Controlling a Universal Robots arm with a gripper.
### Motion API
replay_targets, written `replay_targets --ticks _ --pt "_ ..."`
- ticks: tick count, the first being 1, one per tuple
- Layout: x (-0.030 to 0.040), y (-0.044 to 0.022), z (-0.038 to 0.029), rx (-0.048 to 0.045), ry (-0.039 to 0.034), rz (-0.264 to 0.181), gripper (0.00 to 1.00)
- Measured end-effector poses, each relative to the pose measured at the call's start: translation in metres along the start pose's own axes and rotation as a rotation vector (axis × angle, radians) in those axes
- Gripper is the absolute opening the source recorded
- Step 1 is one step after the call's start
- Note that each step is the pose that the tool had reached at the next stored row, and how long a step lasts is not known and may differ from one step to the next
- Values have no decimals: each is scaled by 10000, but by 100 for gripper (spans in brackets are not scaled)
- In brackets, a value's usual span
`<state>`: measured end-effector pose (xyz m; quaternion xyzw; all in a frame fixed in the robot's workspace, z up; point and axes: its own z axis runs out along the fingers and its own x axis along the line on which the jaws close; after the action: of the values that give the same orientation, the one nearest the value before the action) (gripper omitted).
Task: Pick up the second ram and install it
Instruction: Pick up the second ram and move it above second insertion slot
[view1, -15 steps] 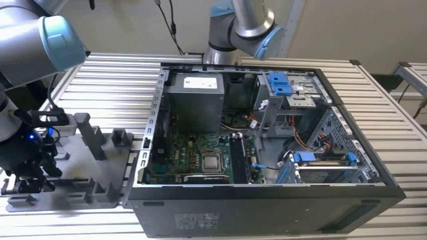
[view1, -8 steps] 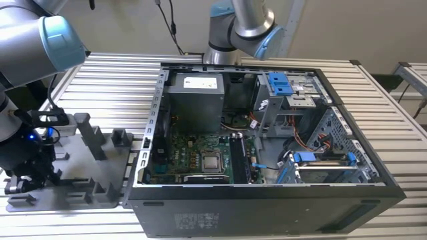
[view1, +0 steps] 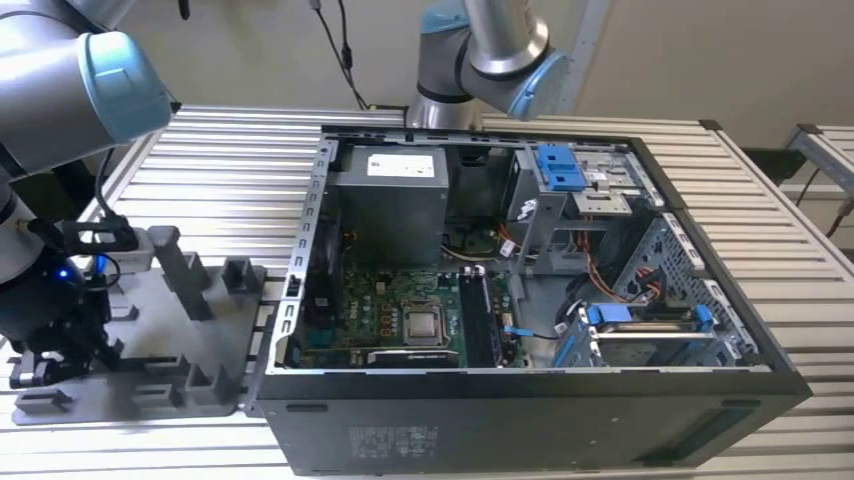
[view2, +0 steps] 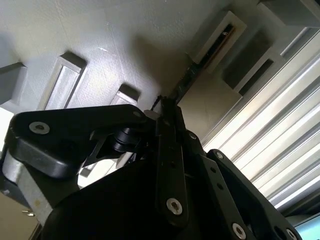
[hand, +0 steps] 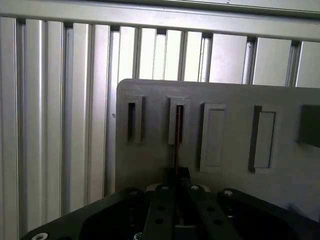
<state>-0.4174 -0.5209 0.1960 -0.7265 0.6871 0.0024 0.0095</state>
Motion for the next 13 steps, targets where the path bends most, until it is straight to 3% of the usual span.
replay_targets --ticks 13 --pt "0 0 -18 0 0 0 14"
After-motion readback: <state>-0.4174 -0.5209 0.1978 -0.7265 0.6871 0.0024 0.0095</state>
